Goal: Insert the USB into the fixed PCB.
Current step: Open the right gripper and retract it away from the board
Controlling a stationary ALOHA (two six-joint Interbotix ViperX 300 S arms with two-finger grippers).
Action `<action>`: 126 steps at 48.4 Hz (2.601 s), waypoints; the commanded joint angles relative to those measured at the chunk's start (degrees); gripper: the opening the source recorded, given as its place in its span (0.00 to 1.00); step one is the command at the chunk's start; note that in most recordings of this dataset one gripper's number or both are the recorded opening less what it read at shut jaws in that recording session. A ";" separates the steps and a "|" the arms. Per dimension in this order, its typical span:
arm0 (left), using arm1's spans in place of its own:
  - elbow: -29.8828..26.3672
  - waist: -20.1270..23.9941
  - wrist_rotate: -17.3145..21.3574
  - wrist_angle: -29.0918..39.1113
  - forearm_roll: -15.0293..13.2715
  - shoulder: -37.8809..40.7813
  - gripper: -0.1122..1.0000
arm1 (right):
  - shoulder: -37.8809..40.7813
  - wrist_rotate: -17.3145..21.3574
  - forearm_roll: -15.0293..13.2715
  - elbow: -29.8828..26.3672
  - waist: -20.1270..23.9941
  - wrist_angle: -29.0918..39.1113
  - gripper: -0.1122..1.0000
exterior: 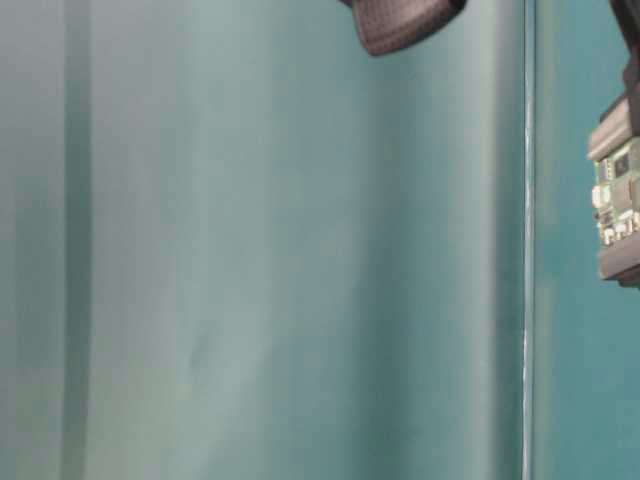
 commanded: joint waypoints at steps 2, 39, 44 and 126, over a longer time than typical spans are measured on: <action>-1.58 0.18 -0.26 -0.26 0.26 0.44 0.10 | -2.64 0.18 -0.79 -0.70 1.05 0.79 0.52; -1.49 0.18 -0.26 -0.26 0.26 0.44 0.10 | -7.65 -0.79 0.35 4.92 2.37 1.49 0.73; -1.58 0.18 -0.26 -0.26 0.18 0.44 0.10 | -9.49 -0.79 0.18 7.29 2.37 2.29 0.73; -1.58 0.18 -0.26 -0.26 0.18 0.44 0.10 | -60.73 -0.35 -31.73 55.46 1.05 39.64 0.73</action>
